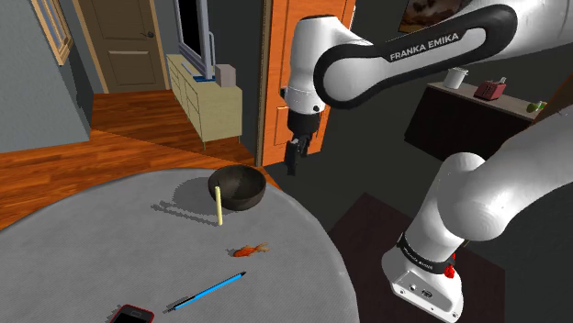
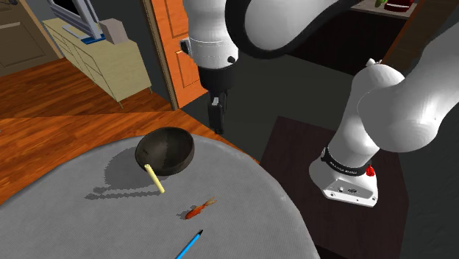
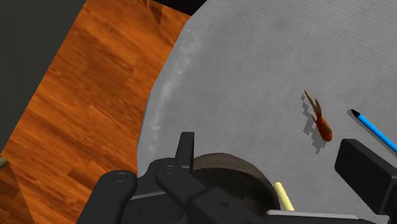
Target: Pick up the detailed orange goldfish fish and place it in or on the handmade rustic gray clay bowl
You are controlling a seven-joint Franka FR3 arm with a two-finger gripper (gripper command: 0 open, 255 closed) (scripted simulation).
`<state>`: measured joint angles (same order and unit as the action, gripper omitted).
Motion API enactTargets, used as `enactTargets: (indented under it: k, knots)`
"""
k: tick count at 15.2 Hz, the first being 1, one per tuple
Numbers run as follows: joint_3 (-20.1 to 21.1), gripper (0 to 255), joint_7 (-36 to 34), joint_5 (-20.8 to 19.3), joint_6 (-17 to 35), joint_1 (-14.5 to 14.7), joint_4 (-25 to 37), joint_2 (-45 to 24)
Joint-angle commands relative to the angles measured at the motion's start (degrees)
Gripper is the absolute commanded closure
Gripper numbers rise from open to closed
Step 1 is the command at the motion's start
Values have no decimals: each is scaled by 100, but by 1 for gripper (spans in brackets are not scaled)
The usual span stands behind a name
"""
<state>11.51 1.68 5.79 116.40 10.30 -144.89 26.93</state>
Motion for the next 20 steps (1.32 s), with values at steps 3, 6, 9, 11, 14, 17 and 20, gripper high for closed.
enactTargets:
  k: [3, 6, 9, 11, 14, 17, 20]
  knots:
    - [297, 0, 194, -44, 771, 245, -43, -653]
    - [515, 0, 308, -153, 1305, 391, -34, -1154]
    - [731, 0, 367, -348, 1819, 516, 11, -1684]
    - [873, 0, 366, -539, 2147, 587, 62, -2052]
    - [1057, 0, 284, -943, 2607, 697, 169, -2624]
    - [1156, 0, 125, -1429, 2971, 827, 298, -3150]
    - [1099, 0, -31, -1648, 3193, 843, 284, -3388]
